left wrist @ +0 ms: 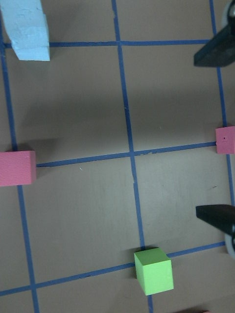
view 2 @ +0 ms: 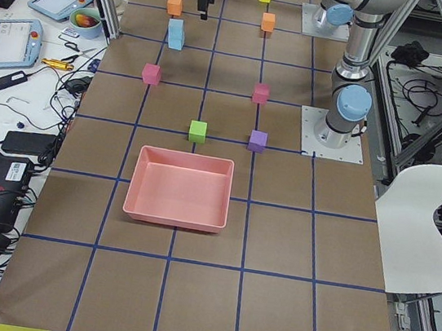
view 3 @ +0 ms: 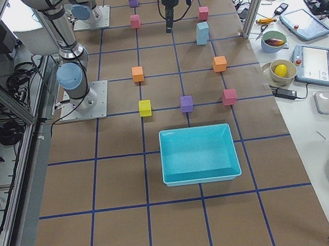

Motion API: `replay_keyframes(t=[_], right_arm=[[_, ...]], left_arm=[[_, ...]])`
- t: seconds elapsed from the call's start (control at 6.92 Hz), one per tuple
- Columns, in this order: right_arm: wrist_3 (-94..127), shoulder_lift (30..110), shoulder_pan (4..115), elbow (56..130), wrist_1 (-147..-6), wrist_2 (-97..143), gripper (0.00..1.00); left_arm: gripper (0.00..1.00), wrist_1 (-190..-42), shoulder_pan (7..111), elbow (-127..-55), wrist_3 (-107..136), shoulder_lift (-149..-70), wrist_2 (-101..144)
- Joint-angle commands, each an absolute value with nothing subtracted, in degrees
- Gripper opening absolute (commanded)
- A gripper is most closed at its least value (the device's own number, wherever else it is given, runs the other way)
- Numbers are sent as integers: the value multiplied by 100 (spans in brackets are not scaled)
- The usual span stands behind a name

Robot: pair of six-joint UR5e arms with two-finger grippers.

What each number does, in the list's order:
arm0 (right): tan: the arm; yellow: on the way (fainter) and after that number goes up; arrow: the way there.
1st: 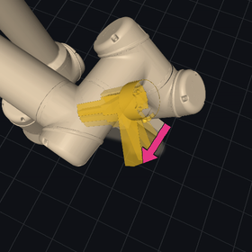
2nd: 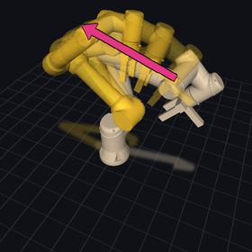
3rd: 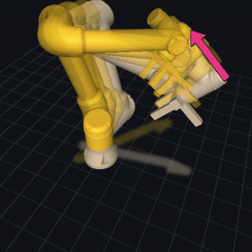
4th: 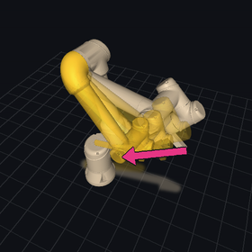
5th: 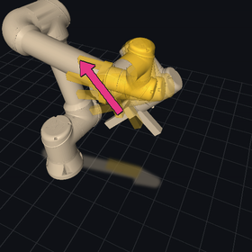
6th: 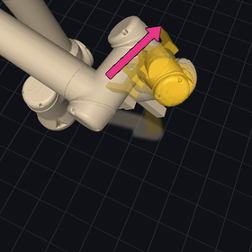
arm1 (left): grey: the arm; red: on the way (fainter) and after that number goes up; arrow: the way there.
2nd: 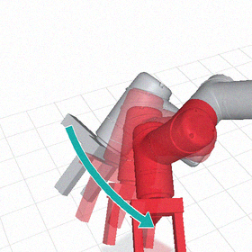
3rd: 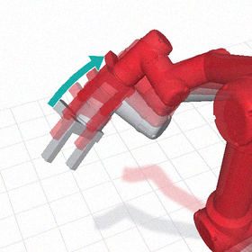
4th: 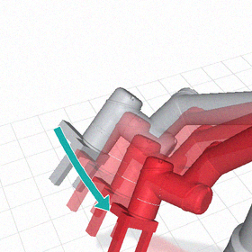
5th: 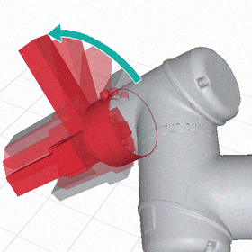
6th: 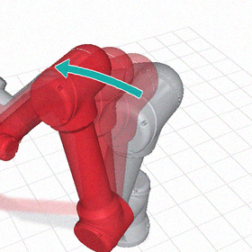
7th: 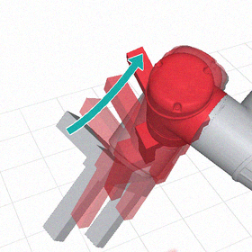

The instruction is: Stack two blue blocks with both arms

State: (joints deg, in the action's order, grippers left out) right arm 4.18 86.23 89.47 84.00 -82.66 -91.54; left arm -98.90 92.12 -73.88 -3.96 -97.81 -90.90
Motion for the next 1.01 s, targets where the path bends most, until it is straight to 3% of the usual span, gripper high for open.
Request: replay_keyframes(t=[0.0, 0.29, 0.87], right_arm=[[378, 8622, 8947, 8394, -8271, -9150, 100], [360, 8622, 8956, 8385, -8271, -9141, 100], [369, 8631, 8956, 8437, -8648, -9105, 100]], left_arm=[[100, -9757, 9176, -7968, -308, -9239, -9079], [100, -8364, 9202, -8576, -317, -9089, -9114], [100, -8429, 9149, -8587, -316, -9009, -9105]])
